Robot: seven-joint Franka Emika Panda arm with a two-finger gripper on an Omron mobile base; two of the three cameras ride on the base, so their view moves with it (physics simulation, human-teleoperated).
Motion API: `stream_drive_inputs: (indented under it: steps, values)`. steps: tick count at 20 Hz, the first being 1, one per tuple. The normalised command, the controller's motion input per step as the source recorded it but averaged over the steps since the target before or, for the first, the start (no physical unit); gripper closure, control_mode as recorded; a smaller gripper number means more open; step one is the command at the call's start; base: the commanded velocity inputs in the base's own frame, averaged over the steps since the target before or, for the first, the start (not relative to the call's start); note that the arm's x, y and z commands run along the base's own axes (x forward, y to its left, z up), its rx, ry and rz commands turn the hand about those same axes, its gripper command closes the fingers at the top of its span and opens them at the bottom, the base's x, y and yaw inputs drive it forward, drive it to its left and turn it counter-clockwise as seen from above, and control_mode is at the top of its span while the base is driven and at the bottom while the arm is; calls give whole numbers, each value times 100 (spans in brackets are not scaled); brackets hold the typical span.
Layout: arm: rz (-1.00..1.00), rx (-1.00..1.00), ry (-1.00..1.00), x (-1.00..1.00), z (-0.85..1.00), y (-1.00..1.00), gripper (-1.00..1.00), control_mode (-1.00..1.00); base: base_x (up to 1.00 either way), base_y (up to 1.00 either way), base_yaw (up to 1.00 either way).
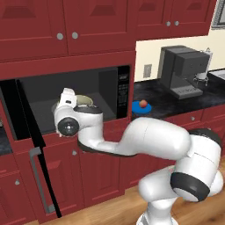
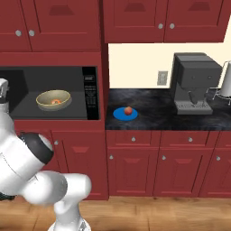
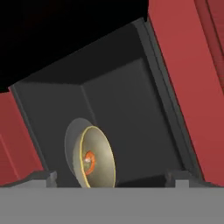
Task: Remove the peach from the bowl and place it on the small plate. Then place the bowl with only the shrimp in the microwave, close the door, and press the start button to microwave the shrimp.
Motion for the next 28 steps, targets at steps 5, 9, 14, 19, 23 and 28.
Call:
stream_drive_inputs:
  steps: [5,9,14,19,23,28]
  values:
    - [0,9,5,-99,100,-5,-100,-100,0,0,0]
    - [-2,13,9,-97,100,0,-100,-100,0,0,0]
    - [-5,13,13,-83,86,26,-100,-100,0,0,0]
    - [-9,13,3,-69,37,46,-100,-100,0,0,0]
    - [-9,11,3,-53,3,59,-100,-100,0,0,0]
    - [-4,10,9,-43,-24,51,-100,-100,0,0,0]
